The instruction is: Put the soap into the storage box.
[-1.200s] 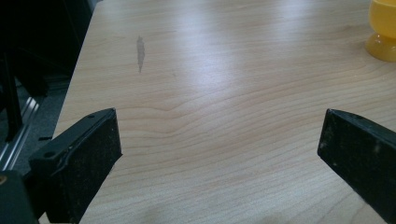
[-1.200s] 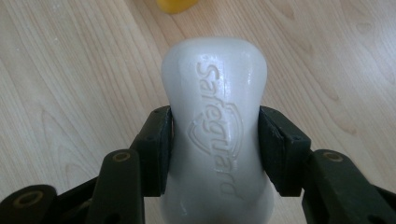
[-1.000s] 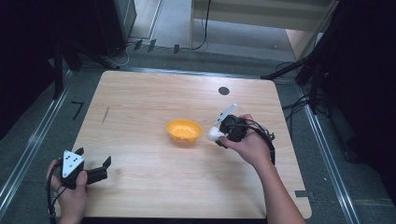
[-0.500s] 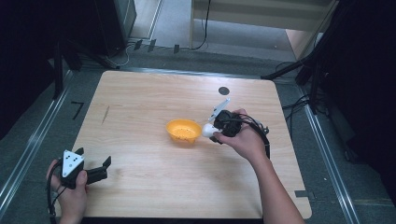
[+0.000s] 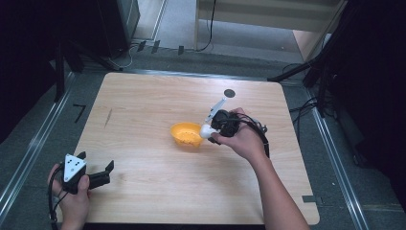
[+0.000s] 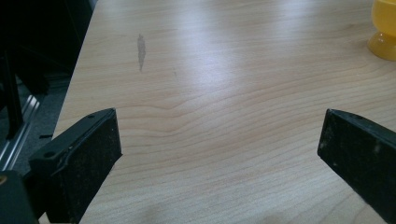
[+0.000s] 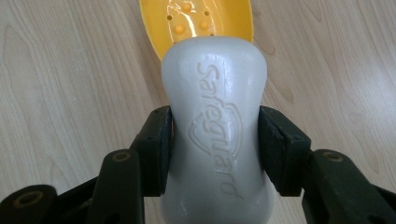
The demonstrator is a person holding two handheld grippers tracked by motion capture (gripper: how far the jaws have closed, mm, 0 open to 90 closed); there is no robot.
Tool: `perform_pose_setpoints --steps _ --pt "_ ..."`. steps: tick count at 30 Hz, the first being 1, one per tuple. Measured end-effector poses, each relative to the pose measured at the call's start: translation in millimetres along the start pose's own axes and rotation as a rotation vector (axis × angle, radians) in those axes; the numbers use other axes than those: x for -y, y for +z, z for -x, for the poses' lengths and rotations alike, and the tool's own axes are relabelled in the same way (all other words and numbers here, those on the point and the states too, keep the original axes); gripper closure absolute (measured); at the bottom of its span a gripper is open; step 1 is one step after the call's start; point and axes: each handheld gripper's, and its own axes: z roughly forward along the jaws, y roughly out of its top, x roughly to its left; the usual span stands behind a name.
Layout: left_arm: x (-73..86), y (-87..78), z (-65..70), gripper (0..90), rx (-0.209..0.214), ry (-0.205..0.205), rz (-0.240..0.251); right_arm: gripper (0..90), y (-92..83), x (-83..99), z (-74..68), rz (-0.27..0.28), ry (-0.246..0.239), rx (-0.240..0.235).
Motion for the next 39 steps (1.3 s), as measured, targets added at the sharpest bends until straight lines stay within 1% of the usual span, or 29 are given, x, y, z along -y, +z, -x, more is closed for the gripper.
perform_pose_setpoints --steps 2,4,5,8,10,11,13,18,23,26,30,34,35,39 --pt "0.0 0.1 -0.1 0.0 0.001 -0.002 0.002 49.6 1.6 -3.0 -0.2 0.0 0.0 -0.004" --pt "0.0 0.2 -0.1 0.0 0.002 -0.003 0.001 49.6 4.0 -6.2 0.0 -0.001 -0.012 -0.01" --pt "0.0 0.2 -0.1 0.0 0.002 -0.002 0.001 49.6 5.0 -7.8 -0.7 -0.009 -0.008 -0.017" --pt "0.0 0.0 -0.1 0.0 0.002 0.0 0.001 49.6 8.4 -11.9 -0.1 -0.013 -0.016 -0.015" --pt "0.0 0.2 -0.2 0.0 0.002 -0.002 0.002 49.6 11.2 -14.3 1.1 -0.004 -0.024 -0.018" --pt "0.0 0.2 -0.1 0.0 0.001 -0.004 0.001 49.6 12.1 -15.5 0.7 -0.01 -0.018 -0.022" --pt "0.0 0.2 -0.1 0.0 0.003 -0.002 0.001 49.6 14.8 -18.1 0.9 -0.011 -0.029 -0.021" --pt "0.0 0.4 -0.3 0.0 0.006 -0.002 0.001 49.6 17.9 -23.8 0.6 -0.015 -0.035 -0.022" --pt "-0.1 0.2 -0.3 0.0 0.006 0.0 0.0 49.6 20.3 -31.8 -0.7 -0.02 -0.058 -0.008" --pt "0.0 0.3 -0.3 0.0 0.007 -0.001 0.001 49.6 23.3 -36.7 -1.7 -0.014 -0.063 -0.014" --pt "0.0 0.2 -0.2 0.0 0.007 0.0 0.001 49.6 27.1 -42.0 -2.7 -0.02 -0.071 -0.019" --pt "-0.1 0.3 -0.1 0.0 0.006 0.001 0.0 49.6 30.2 -47.1 -3.4 -0.028 -0.068 -0.023" --pt "0.0 0.3 -0.1 0.0 0.007 0.001 0.0 49.6 30.8 -48.2 -2.5 -0.026 -0.08 -0.023" --pt "0.0 0.0 -0.4 0.0 0.008 0.0 0.0 49.6 32.4 -52.9 -2.6 -0.032 -0.074 -0.025"
